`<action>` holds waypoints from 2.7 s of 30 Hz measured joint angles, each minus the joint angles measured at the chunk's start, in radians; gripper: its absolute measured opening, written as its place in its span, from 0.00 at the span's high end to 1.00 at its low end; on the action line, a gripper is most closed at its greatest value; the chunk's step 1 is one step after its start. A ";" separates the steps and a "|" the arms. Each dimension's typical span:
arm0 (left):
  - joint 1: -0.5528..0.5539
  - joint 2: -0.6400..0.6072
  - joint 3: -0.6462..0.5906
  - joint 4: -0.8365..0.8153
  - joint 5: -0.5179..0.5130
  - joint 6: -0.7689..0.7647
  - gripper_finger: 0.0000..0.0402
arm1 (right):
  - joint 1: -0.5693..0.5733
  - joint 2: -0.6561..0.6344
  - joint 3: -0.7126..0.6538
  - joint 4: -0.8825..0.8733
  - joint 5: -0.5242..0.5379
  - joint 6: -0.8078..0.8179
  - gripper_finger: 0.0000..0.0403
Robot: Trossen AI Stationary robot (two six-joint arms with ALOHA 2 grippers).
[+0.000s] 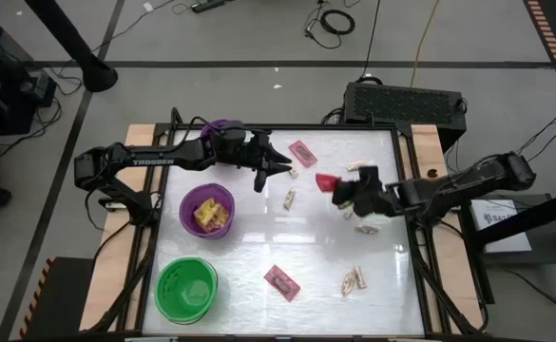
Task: Sort candy by brand, put in halloween buckets
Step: Put the red candy into the top purple bucket
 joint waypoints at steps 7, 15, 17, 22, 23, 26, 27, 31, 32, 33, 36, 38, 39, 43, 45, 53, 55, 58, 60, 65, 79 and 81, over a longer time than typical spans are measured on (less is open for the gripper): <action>0.014 0.081 -0.001 0.046 0.048 -0.142 0.72 | -0.159 0.026 0.001 0.259 -0.005 -0.359 1.00; 0.118 0.111 -0.001 0.077 0.115 -0.495 0.72 | -0.233 0.026 0.001 0.322 -0.018 -0.536 1.00; 0.134 0.112 -0.001 0.114 0.137 -0.561 0.72 | -0.247 0.031 0.001 0.322 -0.018 -0.547 1.00; 0.142 0.137 0.001 0.158 0.172 -0.652 0.72 | -0.275 0.058 0.001 0.335 -0.020 -0.556 1.00; 0.141 0.149 0.000 0.154 0.185 -0.665 0.72 | -0.279 0.063 0.001 0.334 -0.020 -0.556 1.00; 0.139 0.198 0.033 0.145 0.234 -0.690 0.72 | -0.281 0.080 0.000 0.336 -0.021 -0.557 1.00; 0.138 0.214 0.044 0.140 0.253 -0.703 0.72 | -0.281 0.085 0.001 0.344 -0.020 -0.557 1.00; 0.136 0.270 0.091 0.144 0.275 -0.713 0.72 | -0.281 0.088 0.000 0.351 -0.021 -0.557 1.00; 0.134 0.279 0.102 0.149 0.274 -0.722 0.72 | -0.281 0.088 0.000 0.352 -0.021 -0.557 1.00; 0.132 0.286 0.111 0.154 0.273 -0.729 0.72 | -0.280 0.088 0.000 0.351 -0.021 -0.557 1.00; 0.128 0.304 0.125 0.160 0.274 -0.735 0.72 | -0.280 0.087 0.000 0.353 -0.021 -0.557 1.00; 0.125 0.310 0.134 0.158 0.273 -0.736 0.72 | -0.280 0.087 0.000 0.354 -0.025 -0.557 1.00; 0.125 0.309 0.139 0.159 0.272 -0.735 0.72 | -0.280 0.087 0.000 0.354 -0.032 -0.557 1.00; 0.125 0.306 0.149 0.165 0.227 -0.733 0.72 | -0.279 0.087 0.000 0.357 -0.041 -0.557 1.00; 0.129 0.308 0.152 0.157 0.214 -0.733 0.72 | -0.279 0.087 0.000 0.357 -0.043 -0.557 1.00; 0.135 0.307 0.161 0.150 0.204 -0.708 0.72 | -0.278 0.087 0.000 0.389 -0.047 -0.574 1.00; 0.136 0.307 0.161 0.152 0.204 -0.707 0.72 | -0.278 0.087 0.000 0.388 -0.047 -0.575 1.00; 0.136 0.307 0.161 0.150 0.204 -0.701 0.72 | -0.278 0.087 0.000 0.390 -0.047 -0.576 1.00; 0.136 0.307 0.161 0.152 0.204 -0.699 0.72 | -0.278 0.087 0.000 0.394 -0.050 -0.576 1.00; 0.135 0.307 0.160 0.151 0.204 -0.664 0.73 | -0.274 0.087 0.000 0.412 -0.076 -0.609 1.00; 0.139 0.295 0.160 0.150 0.226 -0.576 0.99 | -0.272 0.087 0.000 0.462 -0.109 -0.673 1.00; 0.146 0.281 0.164 0.120 0.227 -0.561 0.99 | -0.272 0.086 0.000 0.463 -0.138 -0.692 0.98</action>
